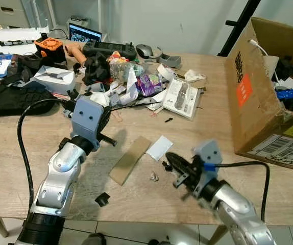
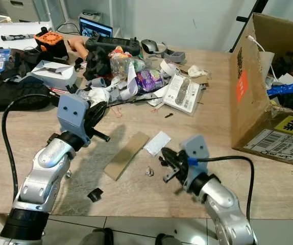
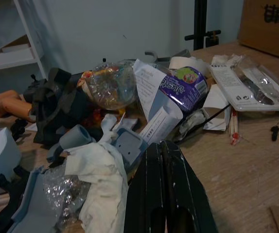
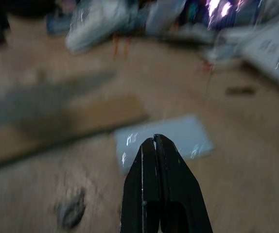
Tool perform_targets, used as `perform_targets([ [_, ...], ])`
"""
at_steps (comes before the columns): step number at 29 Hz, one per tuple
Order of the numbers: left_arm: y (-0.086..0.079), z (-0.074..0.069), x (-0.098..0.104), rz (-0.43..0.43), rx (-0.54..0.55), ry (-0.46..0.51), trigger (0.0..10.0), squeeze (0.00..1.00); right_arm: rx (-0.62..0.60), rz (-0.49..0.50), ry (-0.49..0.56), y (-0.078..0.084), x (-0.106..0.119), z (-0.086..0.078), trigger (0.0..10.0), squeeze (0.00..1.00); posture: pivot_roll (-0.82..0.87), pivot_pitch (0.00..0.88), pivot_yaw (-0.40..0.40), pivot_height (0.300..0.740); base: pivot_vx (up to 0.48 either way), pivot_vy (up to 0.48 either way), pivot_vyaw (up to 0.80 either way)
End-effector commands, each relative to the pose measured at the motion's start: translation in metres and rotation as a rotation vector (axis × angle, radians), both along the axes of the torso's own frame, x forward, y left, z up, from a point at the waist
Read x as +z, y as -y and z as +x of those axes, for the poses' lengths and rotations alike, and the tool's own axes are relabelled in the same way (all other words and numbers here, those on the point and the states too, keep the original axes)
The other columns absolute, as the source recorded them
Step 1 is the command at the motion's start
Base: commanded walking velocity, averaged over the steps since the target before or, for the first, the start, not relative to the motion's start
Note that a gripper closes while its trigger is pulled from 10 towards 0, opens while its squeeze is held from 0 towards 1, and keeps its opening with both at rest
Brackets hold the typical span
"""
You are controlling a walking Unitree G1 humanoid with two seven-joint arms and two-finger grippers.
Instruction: Picking trash to rubbish bin
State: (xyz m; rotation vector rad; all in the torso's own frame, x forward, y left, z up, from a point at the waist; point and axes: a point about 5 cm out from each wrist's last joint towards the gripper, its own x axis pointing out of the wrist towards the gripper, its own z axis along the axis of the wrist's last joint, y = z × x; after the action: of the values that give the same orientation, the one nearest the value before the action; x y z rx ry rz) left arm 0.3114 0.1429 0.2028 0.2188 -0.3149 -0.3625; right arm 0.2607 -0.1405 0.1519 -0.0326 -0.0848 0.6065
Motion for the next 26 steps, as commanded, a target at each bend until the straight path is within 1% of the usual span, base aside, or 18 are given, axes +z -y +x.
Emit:
perform_targets([
  [1,-0.001,-0.001,-0.004,-0.007,0.003,-0.015,10.0,0.00,-0.032,0.032,0.037,0.006,0.006,0.000,0.0,0.00,0.02,0.219,-0.069,0.740,0.000,0.000,0.00],
  [3,-0.001,-0.001,-0.004,-0.006,0.003,-0.016,10.0,0.00,-0.049,0.041,0.036,0.008,0.007,0.002,0.0,0.00,0.02,0.211,-0.070,0.740,0.000,0.000,0.00],
  [4,0.000,-0.001,-0.005,-0.004,0.003,-0.017,10.0,0.00,-0.060,0.040,0.023,0.010,0.005,0.003,0.0,0.00,0.02,0.229,-0.072,0.740,0.000,0.000,0.00],
  [8,0.000,-0.001,-0.005,-0.005,0.003,-0.017,10.0,0.00,-0.070,0.011,-0.003,0.013,-0.001,0.003,0.0,0.00,0.02,0.233,-0.071,0.740,0.000,0.000,0.00],
  [11,0.001,-0.002,-0.005,-0.003,-0.001,-0.017,10.0,0.00,-0.078,-0.017,-0.036,0.014,-0.007,0.002,0.0,0.00,0.03,0.213,-0.073,0.740,0.000,0.000,0.00],
  [12,0.000,-0.002,-0.004,-0.001,0.001,-0.015,10.0,0.00,-0.070,-0.025,-0.056,0.013,-0.012,-0.001,10.0,1.00,0.03,0.227,-0.073,0.740,0.000,0.000,0.00],
  [14,-0.001,-0.002,-0.004,-0.001,0.002,-0.015,10.0,0.00,-0.063,-0.024,-0.061,0.011,-0.013,-0.002,10.0,1.00,0.03,0.227,-0.073,0.740,0.000,0.000,0.00],
  [15,-0.001,-0.003,-0.004,0.000,0.001,-0.015,10.0,0.00,-0.051,-0.025,-0.086,0.009,-0.017,-0.005,10.0,1.00,0.03,0.212,-0.072,0.740,0.000,0.000,0.00],
  [17,-0.001,-0.002,-0.004,0.003,0.001,-0.016,10.0,0.00,-0.047,-0.035,-0.116,0.008,-0.024,-0.007,10.0,1.00,0.03,0.213,-0.074,0.740,0.000,0.000,0.00],
  [18,-0.001,-0.001,-0.004,0.004,0.002,-0.016,10.0,0.00,-0.046,-0.036,-0.125,0.008,-0.026,-0.007,10.0,1.00,0.03,0.231,-0.075,0.740,0.000,0.000,0.00],
  [23,0.000,-0.002,-0.004,0.002,-0.002,-0.014,10.0,0.00,-0.038,-0.030,-0.127,0.006,-0.030,-0.010,10.0,1.00,0.03,0.204,-0.069,0.740,0.000,0.000,0.00],
  [25,0.000,-0.001,-0.004,0.004,-0.004,-0.015,10.0,0.00,-0.033,-0.023,-0.118,0.006,-0.029,-0.008,10.0,1.00,0.03,0.210,-0.070,0.740,0.000,0.000,0.00],
  [26,0.000,0.000,-0.004,0.004,-0.004,-0.014,10.0,0.00,-0.027,-0.022,-0.114,0.005,-0.030,-0.007,10.0,1.00,0.03,0.227,-0.069,0.740,0.000,0.000,0.00],
])
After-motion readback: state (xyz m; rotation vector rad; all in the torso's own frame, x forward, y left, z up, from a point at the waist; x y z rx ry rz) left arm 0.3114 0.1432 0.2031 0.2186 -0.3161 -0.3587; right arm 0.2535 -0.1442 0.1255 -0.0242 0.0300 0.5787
